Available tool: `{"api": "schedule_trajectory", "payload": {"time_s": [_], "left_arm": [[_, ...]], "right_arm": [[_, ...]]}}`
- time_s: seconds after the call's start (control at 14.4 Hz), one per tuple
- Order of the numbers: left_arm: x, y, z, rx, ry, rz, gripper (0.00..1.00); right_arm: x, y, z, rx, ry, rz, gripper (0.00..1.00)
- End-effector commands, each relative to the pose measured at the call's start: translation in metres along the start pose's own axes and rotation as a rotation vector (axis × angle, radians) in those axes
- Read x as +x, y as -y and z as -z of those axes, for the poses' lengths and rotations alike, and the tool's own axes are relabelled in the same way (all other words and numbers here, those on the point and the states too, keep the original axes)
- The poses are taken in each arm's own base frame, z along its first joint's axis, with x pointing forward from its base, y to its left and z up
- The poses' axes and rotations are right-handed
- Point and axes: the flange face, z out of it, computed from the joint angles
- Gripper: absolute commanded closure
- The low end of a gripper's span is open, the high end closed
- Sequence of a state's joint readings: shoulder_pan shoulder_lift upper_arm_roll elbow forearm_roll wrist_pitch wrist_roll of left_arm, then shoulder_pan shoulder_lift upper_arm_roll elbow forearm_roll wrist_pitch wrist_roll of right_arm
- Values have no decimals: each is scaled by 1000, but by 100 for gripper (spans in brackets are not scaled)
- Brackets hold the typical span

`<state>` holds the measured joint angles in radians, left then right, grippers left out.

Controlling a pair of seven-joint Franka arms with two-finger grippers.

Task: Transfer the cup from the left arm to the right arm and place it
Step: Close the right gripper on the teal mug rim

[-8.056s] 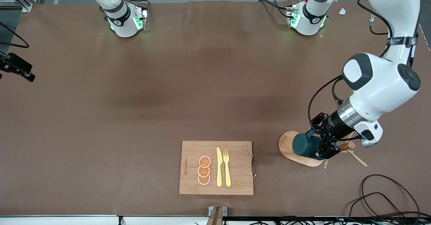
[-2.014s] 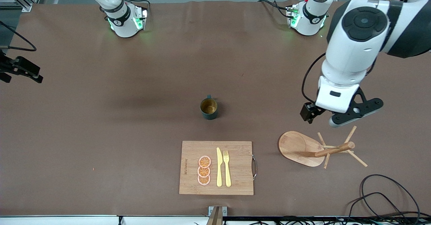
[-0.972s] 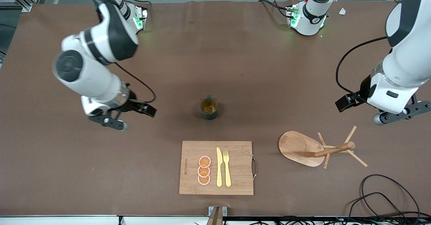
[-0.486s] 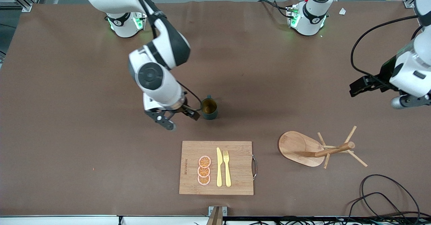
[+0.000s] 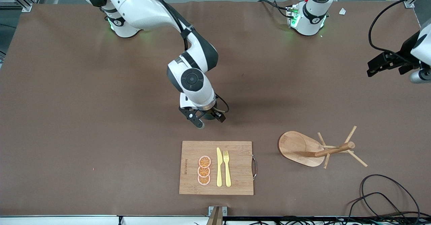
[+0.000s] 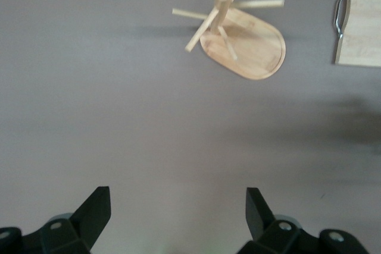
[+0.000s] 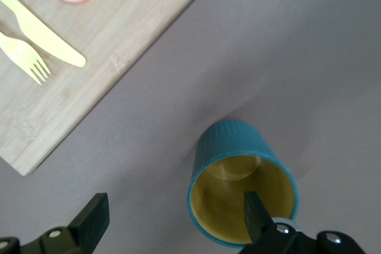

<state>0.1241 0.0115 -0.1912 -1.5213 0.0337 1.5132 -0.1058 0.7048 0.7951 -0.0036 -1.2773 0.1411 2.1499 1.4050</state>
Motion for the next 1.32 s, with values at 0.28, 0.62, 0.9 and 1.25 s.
{"api": "schedule_trajectory", "payload": {"time_s": [0.28, 0.62, 0.9, 1.25], "left_arm": [[-35, -7, -2, -7, 12, -24, 0], [-32, -10, 2, -10, -12, -22, 0], [-32, -10, 8, -37, -20, -23, 0], [-36, -38, 7, -45, -14, -83, 0]], "right_arm": [[-17, 1, -24, -24, 14, 93, 43], [-22, 2, -24, -19, 13, 147, 98], [-21, 1, -24, -20, 13, 186, 99], [24, -3, 10, -24, 3, 381, 100]]}}
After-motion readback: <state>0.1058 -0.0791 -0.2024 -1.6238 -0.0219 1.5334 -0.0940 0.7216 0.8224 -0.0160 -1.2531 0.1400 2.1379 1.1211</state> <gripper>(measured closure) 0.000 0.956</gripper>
